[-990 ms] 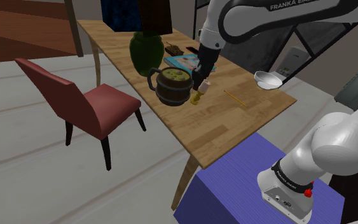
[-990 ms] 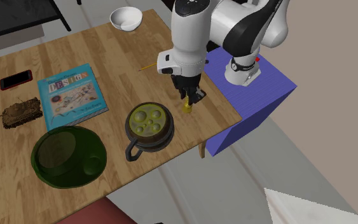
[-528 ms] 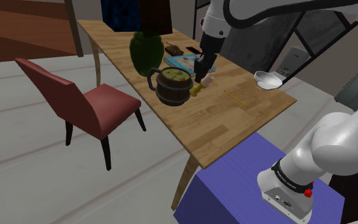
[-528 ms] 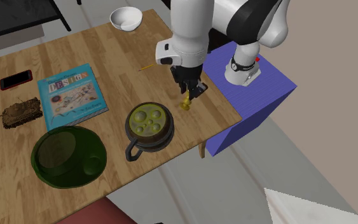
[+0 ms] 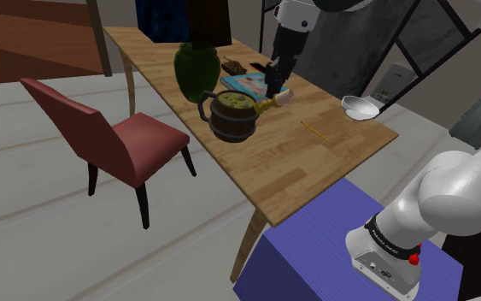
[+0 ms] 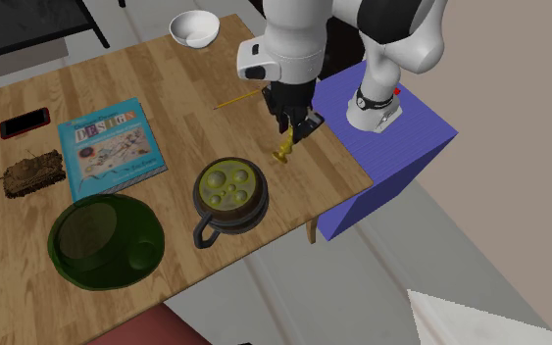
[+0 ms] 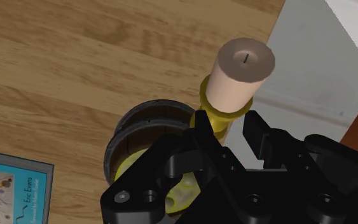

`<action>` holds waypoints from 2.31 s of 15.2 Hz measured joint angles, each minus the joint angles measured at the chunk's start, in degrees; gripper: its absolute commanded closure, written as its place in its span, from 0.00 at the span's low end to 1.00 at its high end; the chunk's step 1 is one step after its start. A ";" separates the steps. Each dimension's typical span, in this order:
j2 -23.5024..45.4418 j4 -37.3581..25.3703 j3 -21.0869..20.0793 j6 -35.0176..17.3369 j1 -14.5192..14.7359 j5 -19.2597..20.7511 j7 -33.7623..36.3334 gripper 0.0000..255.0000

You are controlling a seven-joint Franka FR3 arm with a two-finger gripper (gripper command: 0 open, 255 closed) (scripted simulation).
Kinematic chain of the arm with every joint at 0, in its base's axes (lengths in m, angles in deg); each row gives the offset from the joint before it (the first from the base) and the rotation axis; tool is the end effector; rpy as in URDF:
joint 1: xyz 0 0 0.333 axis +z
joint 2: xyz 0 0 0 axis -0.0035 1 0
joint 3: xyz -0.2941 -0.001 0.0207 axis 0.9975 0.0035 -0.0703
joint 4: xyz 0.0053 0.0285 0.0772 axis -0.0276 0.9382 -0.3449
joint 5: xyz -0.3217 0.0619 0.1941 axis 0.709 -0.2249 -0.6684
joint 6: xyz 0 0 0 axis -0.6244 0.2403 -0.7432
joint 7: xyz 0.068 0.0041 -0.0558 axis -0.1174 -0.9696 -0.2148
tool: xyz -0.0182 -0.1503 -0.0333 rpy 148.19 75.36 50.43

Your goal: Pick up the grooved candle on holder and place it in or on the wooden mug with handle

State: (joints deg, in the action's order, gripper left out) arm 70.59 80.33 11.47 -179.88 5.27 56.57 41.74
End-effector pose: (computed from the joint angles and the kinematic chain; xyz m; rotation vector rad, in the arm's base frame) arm 0.4529 0.1253 0.4589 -3.1040 -0.3514 0.0081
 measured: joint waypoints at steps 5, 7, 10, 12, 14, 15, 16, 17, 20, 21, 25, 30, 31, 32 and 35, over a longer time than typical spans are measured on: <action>-0.21 -3.68 0.01 3.87 0.01 0.02 0.23 1.00; -0.38 -5.14 0.11 5.50 -0.03 0.04 0.18 1.00; 0.81 -8.01 0.23 7.19 -0.19 0.27 0.08 1.00; 4.54 -12.20 0.37 7.71 -0.51 0.85 -0.15 1.00; 8.94 -17.52 0.66 8.70 -0.91 1.54 -0.60 1.00; 10.79 -19.75 0.67 9.11 -0.98 1.80 -0.60 1.00; 13.13 -22.69 0.77 9.72 -1.11 2.16 -0.78 1.00; 15.82 -26.20 0.70 10.57 -1.07 2.52 -0.57 1.00; 23.31 -36.79 0.77 13.75 -1.04 3.55 -0.64 1.00; 26.63 -41.45 0.84 15.09 -0.99 4.00 -0.73 1.00; 37.64 -57.55 1.11 20.28 -0.47 5.35 -1.02 1.00; 37.88 -54.56 1.18 17.08 -0.62 5.35 -1.12 1.00; 37.74 -53.47 1.20 16.14 -0.70 5.32 -1.18 1.00; 37.32 -52.01 1.20 15.10 -0.77 5.27 -1.19 1.00; 36.77 -48.88 1.20 12.51 -0.85 5.22 -1.17 1.00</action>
State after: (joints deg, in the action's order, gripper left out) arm 107.36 31.45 12.66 -167.37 4.42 61.79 40.57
